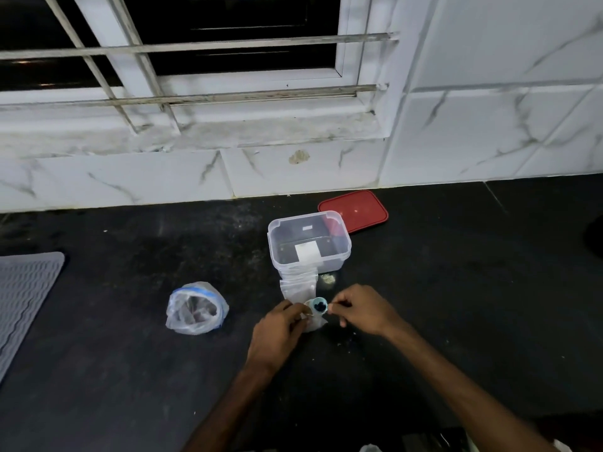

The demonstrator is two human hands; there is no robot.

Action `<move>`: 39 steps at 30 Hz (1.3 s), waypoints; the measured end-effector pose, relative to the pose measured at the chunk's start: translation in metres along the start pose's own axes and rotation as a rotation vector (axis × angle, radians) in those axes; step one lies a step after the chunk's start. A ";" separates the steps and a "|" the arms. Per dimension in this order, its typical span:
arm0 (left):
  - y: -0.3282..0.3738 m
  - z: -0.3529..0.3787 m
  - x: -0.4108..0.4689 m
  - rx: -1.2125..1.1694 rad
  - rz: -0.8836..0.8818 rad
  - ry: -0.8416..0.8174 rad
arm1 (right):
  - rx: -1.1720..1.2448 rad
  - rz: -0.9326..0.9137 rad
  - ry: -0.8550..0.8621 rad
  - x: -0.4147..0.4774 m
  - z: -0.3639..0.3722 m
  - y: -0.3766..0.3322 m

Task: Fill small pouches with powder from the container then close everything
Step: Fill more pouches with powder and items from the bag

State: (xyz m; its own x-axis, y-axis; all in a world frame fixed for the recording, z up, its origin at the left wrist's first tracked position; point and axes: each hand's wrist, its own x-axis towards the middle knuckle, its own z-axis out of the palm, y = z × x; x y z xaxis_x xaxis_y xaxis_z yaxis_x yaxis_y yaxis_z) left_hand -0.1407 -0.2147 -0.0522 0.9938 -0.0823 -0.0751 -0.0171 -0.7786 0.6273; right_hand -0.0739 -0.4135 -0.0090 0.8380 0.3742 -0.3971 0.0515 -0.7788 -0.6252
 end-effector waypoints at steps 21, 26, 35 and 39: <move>0.037 -0.001 -0.001 -0.310 -0.242 0.190 | 0.296 -0.238 0.274 0.012 -0.015 0.015; 0.046 0.000 0.002 -0.273 -0.207 0.222 | 0.746 -0.063 0.293 0.019 -0.037 0.032; 0.054 -0.011 0.022 -0.330 -0.188 0.314 | 0.692 0.399 0.596 0.078 -0.037 0.119; 0.057 -0.016 0.030 -0.337 -0.202 0.334 | 0.506 0.449 0.608 0.087 -0.034 0.122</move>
State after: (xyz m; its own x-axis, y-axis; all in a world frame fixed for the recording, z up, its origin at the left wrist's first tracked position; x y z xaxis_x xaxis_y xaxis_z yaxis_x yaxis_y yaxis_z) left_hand -0.1101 -0.2514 -0.0064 0.9553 0.2957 -0.0035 0.1609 -0.5099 0.8451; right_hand 0.0235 -0.4928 -0.0967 0.8714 -0.3526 -0.3412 -0.4731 -0.4196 -0.7746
